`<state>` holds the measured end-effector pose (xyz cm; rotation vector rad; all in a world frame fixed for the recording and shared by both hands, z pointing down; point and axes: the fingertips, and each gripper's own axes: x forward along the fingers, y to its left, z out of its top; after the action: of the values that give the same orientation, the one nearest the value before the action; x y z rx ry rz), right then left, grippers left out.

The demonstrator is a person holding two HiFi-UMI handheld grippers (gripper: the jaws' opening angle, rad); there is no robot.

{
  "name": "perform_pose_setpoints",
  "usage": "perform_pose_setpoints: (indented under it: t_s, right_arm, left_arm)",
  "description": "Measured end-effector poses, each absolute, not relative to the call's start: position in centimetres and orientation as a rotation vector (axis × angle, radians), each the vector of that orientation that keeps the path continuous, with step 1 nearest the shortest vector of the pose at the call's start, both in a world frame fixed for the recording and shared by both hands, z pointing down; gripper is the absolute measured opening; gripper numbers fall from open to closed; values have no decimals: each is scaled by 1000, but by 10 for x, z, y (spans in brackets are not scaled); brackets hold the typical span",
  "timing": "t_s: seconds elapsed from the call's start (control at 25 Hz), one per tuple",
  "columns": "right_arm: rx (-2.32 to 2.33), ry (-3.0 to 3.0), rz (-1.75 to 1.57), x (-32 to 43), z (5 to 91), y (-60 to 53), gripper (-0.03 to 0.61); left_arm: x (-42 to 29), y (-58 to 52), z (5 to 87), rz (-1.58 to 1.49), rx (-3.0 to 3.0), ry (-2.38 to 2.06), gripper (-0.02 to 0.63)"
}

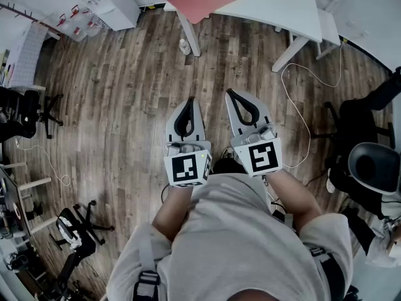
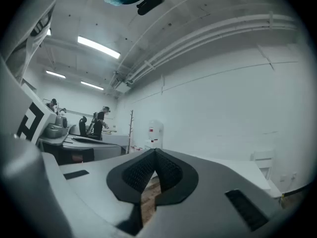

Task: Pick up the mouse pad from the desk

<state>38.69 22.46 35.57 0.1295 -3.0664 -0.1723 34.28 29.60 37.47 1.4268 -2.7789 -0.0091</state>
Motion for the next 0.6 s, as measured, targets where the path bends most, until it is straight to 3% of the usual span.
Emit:
perform_pose_setpoints:
  t_s: [0.6]
  right_arm:
    - [28,-2949,-236,320,412,249,41]
  left_arm:
    - [282,320,430,5,1333,-2652,11]
